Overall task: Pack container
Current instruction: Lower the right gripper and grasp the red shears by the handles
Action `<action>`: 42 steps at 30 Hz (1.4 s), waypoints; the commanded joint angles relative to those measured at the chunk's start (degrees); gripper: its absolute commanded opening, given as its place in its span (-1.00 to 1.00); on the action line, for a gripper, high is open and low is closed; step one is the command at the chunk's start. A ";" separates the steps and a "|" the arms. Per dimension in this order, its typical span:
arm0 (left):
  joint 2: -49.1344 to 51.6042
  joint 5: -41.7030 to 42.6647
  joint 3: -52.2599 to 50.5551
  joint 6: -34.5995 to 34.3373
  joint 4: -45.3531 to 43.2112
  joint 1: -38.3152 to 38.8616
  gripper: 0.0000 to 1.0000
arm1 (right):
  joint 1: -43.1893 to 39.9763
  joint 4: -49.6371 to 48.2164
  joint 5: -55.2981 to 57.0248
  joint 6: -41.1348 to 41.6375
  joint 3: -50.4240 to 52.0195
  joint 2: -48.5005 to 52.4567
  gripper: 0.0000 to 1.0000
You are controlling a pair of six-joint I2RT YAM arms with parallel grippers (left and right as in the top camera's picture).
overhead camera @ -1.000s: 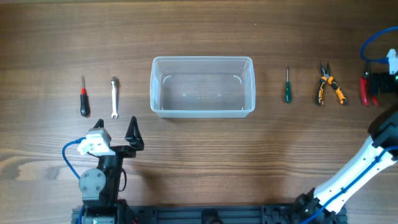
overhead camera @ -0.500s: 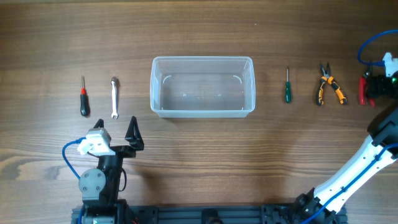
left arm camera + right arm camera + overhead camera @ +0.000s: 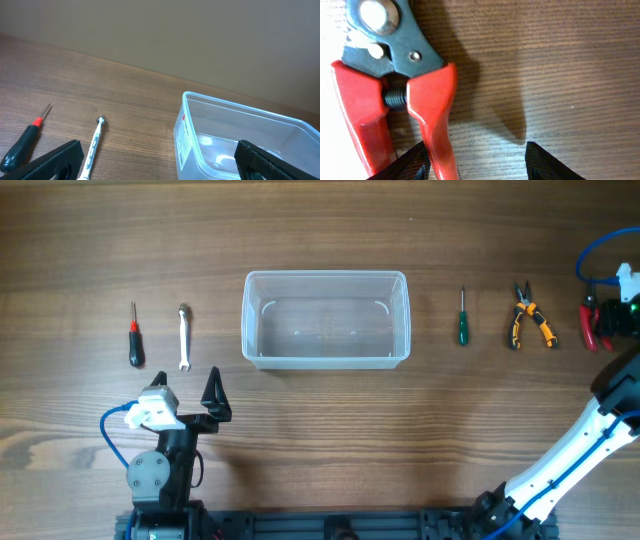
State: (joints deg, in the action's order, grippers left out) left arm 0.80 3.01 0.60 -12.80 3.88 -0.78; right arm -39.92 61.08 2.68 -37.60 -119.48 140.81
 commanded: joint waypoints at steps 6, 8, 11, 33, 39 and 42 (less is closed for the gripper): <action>-0.35 -0.09 -0.28 -0.55 0.31 -0.35 0.99 | 0.00 -0.76 -2.82 -0.63 -0.02 1.18 -0.10; -0.35 -0.09 -0.28 -0.55 0.31 -0.35 1.00 | 0.35 -0.66 -3.61 -1.46 -0.02 1.18 -0.12; -0.35 -0.09 -0.28 -0.55 0.31 -0.35 1.00 | 0.94 -0.68 -3.65 -2.60 -0.02 1.18 -0.18; -0.35 -0.09 -0.28 -0.55 0.31 -0.35 0.99 | 2.54 -0.31 -4.87 -4.22 -0.02 1.18 -0.58; -0.35 -0.09 -0.28 -0.55 0.31 -0.35 1.00 | 2.51 -0.13 -4.85 -2.82 -0.02 1.18 -0.67; -0.35 -0.09 -0.28 -0.55 0.31 -0.35 1.00 | 2.51 -0.09 -4.81 -2.43 -0.02 1.18 -0.64</action>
State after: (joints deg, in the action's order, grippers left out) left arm 0.80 3.01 0.60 -12.80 3.88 -0.78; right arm -37.54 60.77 -1.08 -41.21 -119.48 140.81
